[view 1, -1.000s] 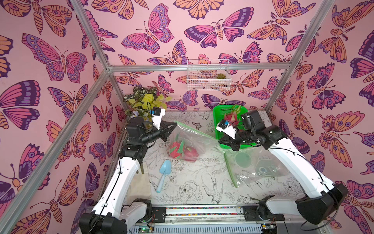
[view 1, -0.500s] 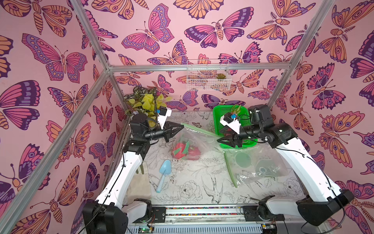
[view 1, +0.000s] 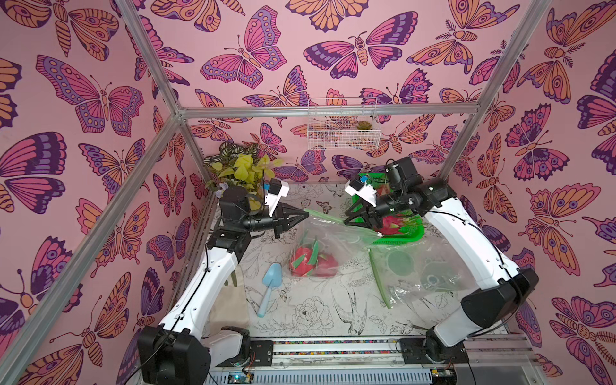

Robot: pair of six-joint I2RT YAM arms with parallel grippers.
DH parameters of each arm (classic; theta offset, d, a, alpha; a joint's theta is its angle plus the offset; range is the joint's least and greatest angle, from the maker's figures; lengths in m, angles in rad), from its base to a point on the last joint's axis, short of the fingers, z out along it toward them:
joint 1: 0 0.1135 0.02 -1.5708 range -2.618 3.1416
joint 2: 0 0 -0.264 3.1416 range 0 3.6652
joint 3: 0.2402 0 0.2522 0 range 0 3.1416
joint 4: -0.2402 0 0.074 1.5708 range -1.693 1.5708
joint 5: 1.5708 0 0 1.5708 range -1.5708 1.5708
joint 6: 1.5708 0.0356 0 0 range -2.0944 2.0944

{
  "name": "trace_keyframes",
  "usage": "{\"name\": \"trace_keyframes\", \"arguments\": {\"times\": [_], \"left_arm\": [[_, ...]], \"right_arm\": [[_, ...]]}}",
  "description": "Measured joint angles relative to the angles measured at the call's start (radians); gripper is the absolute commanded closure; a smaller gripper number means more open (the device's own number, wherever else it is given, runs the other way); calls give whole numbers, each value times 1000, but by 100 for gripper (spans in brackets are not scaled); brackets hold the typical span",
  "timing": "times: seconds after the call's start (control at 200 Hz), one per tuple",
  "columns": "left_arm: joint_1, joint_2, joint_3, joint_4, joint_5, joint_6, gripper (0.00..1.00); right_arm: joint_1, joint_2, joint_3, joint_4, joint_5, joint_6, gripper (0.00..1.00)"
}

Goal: Open the zip-top bag and take out the dragon fruit
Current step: Unzip the zipper on the zipper food storage bag.

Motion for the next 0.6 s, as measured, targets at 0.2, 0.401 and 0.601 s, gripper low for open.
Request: {"name": "trace_keyframes", "arguments": {"times": [0.2, 0.401, 0.601], "left_arm": [[-1, 0, -32, 11, 19, 11, 100], [-6, 0, -58, 25, 22, 22, 100], [-6, 0, -75, 26, 19, 30, 100]], "right_arm": [[5, 22, 4, -28, -11, -35, 68], [13, 45, 8, -62, -24, -66, 68], [35, 48, -13, -75, -47, -86, 66]]}}
